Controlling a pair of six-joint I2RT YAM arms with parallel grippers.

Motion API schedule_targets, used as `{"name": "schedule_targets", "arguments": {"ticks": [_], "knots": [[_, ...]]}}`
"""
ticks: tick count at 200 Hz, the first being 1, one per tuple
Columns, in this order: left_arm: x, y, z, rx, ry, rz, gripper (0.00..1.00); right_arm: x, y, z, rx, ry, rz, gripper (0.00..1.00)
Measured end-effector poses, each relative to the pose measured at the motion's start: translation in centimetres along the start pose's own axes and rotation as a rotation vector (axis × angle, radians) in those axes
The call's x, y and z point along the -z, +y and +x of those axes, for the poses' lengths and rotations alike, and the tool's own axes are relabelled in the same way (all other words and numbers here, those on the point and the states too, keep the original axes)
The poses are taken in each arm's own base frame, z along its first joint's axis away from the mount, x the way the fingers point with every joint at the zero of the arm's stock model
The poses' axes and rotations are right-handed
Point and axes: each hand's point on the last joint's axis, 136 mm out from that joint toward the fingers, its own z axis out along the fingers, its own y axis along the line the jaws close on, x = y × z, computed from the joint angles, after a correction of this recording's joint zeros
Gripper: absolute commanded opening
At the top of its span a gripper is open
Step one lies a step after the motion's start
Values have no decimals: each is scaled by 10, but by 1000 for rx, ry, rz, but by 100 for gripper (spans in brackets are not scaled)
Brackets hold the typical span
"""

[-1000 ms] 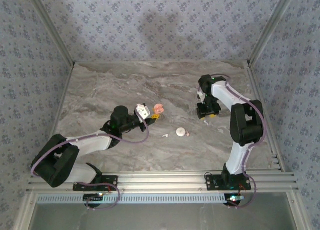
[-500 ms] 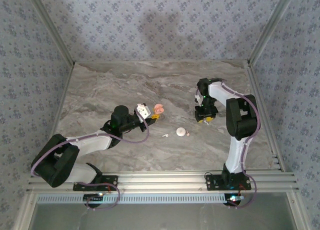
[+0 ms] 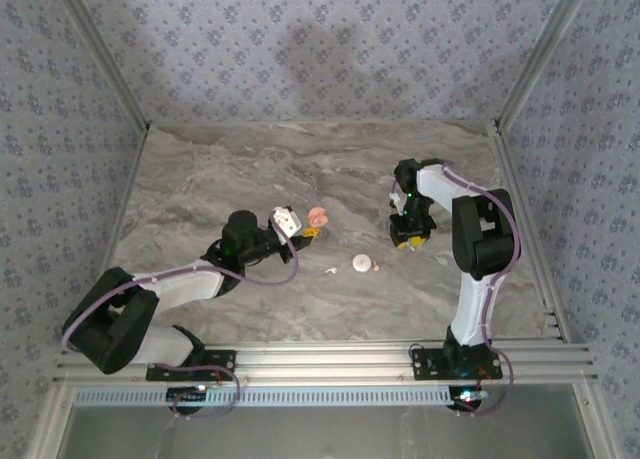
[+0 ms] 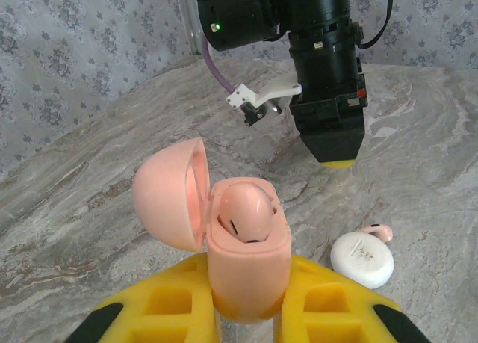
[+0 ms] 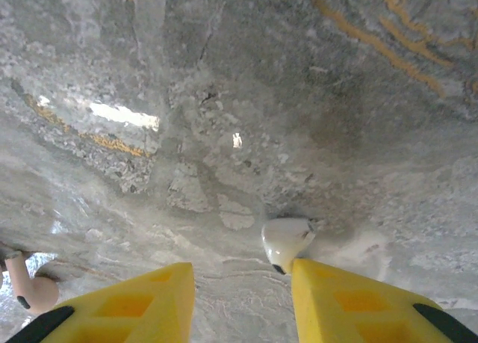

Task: Insert the wireless bluetooth earbuds into the charging case

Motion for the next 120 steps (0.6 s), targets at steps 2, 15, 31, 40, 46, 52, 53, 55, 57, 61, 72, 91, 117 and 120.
{"name": "schedule_targets", "arguments": {"ticks": [2,15,31,40,46,52,53,55,57,61,72,91,117,120], "knots": [[0,0,0,0,0,0,11,0,0,0,0,0,0,40],[0,0,0,0,0,0,11,5,0,1,-1,-3,1,40],[0,0,0,0,0,0,11,14,-1,0,1,-17,12,40],[0,0,0,0,0,0,11,19,-2,-1,1,-23,22,40],[0,0,0,0,0,0,11,21,-4,-2,2,-26,30,40],[0,0,0,0,0,0,11,23,-4,-2,2,-28,34,40],[0,0,0,0,0,0,11,23,-5,-2,2,-28,35,40],[0,0,0,0,0,0,11,23,-5,-3,2,-28,38,40],[0,0,0,0,0,0,11,23,-5,-3,2,-29,39,40],[0,0,0,0,1,-1,11,24,-6,-3,2,-29,42,40],[0,1,0,1,3,-3,11,25,-7,-2,3,-24,53,40],[0,1,1,1,4,-7,11,23,-9,-3,10,-8,62,40],[0,1,1,1,4,-7,11,16,-11,-4,20,16,68,40],[0,1,1,1,4,-7,11,16,-11,-4,22,19,68,40]]}}
